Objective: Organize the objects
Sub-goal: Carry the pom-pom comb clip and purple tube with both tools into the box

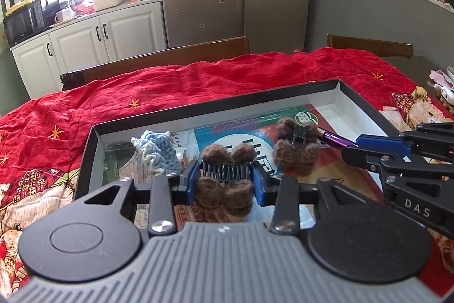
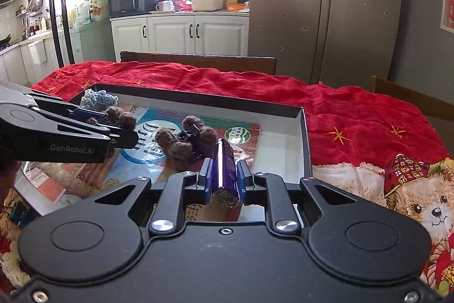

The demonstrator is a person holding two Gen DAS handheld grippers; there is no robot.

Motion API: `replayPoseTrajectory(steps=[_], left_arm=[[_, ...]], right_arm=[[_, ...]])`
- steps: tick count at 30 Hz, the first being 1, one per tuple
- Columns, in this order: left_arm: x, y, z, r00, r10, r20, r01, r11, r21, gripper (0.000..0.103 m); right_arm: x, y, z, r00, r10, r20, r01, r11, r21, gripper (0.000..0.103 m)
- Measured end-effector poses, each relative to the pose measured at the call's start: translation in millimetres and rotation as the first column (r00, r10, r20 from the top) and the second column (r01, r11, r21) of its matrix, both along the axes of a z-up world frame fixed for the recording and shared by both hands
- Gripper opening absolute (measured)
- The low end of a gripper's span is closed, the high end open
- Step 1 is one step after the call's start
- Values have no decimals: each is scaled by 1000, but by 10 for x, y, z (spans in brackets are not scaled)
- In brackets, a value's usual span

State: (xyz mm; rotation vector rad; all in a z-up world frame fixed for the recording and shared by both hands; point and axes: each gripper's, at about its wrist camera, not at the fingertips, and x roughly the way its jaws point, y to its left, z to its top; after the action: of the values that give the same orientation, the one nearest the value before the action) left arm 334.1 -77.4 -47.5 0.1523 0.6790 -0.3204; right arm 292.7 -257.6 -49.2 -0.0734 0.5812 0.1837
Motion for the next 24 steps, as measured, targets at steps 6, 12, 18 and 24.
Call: replayPoseTrajectory(steps=[6,12,18,24], left_arm=[[38,-12,-46,1000,5,-5,-5,1000,13,44],[42,-23,-74,1000,7,-3,-7,1000,24,44],[38,-71,-83,1000,0,-11,1,998,58,44],[36,-116,-95,1000,-5,-9,6,995,97,44]], right_arm=[[43,42,-24,1000,5,1,-5,1000,-2,17],[77,68,-42,1000,16,-5,-16,1000,-1,17],[88,124,-81,999,29,-18,-30,999,-19,17],[101,149,-100,999,32,-26,-33,999,-30,17]])
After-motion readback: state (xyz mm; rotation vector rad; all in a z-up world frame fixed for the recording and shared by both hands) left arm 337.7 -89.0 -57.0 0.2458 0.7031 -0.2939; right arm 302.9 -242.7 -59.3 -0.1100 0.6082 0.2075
